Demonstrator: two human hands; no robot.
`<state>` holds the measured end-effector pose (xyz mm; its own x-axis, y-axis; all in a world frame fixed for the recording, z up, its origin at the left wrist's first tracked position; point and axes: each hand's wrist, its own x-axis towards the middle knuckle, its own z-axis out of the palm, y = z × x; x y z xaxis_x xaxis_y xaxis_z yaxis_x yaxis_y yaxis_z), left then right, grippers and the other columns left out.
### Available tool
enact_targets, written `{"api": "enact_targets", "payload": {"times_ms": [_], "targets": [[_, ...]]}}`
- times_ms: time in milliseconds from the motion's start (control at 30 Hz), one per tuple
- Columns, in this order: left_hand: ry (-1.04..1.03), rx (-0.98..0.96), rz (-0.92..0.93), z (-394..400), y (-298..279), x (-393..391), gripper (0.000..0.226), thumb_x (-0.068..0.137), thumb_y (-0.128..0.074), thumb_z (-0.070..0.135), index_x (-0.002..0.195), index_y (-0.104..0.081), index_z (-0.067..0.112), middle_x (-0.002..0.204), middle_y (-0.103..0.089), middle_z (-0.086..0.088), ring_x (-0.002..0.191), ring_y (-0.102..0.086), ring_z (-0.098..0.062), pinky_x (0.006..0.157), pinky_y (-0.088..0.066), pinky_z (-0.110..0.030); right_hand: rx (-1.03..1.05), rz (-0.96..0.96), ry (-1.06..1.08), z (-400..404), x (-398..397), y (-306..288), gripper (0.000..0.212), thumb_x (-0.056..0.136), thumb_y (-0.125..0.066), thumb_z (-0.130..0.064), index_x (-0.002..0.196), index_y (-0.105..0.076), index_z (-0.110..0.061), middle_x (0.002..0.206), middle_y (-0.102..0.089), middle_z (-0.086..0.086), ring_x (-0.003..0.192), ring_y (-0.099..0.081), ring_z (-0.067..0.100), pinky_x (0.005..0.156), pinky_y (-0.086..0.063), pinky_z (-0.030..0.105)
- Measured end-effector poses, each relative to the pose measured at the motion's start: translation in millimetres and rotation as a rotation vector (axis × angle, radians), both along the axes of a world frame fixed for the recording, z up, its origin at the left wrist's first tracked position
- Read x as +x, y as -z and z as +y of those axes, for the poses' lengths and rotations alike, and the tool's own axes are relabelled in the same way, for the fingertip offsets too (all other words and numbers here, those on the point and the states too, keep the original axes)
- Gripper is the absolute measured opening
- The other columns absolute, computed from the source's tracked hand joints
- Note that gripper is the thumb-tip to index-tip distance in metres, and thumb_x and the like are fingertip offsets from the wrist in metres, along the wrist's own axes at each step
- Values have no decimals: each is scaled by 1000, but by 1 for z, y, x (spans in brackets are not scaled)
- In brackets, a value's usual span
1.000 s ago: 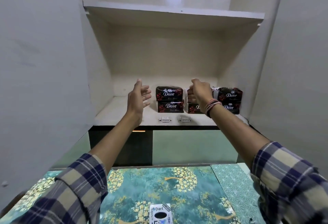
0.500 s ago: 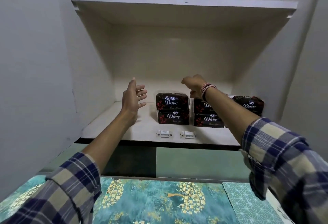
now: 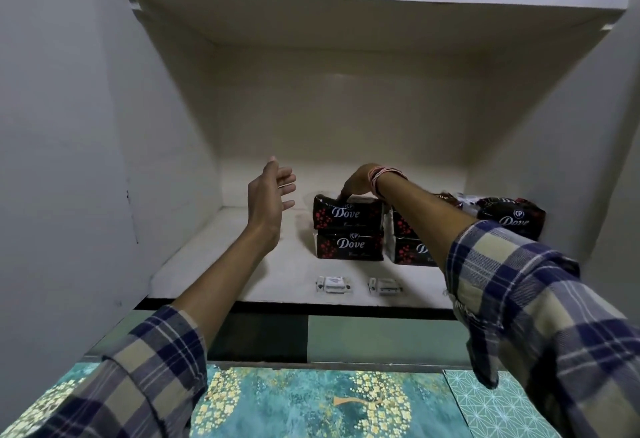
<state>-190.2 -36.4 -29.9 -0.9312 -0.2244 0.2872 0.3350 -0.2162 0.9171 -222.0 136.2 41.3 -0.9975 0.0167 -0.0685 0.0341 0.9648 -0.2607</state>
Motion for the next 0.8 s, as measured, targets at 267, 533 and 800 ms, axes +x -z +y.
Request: {"api": "enact_targets", "payload": {"times_ms": [267, 533, 800], "targets": [[37, 3, 8, 0, 2, -12, 51, 104, -43, 50, 114, -72, 9, 117, -75, -12, 115, -68, -29, 98, -53, -51, 81, -138, 76, -8, 4, -7, 64, 99, -60, -40, 149, -44, -4, 153, -43, 11, 132, -53, 37, 94, -46, 40], [72, 8, 7, -4, 8, -18, 51, 104, -44, 50, 117, -71, 9, 116, -75, -10, 114, -68, -28, 93, -55, -47, -131, -176, 148, -8, -8, 2, 41, 93, -70, -36, 118, -69, -4, 127, -70, 12, 114, -67, 32, 98, -53, 40], [82, 39, 0, -13, 11, -14, 51, 104, -44, 50, 118, -71, 8, 116, -75, -12, 115, -68, -29, 96, -55, -49, -520, -64, 116, -8, -7, 7, 21, 87, -76, -7, 83, -57, -12, 147, -53, 22, 137, -50, 37, 112, -42, 40]]}}
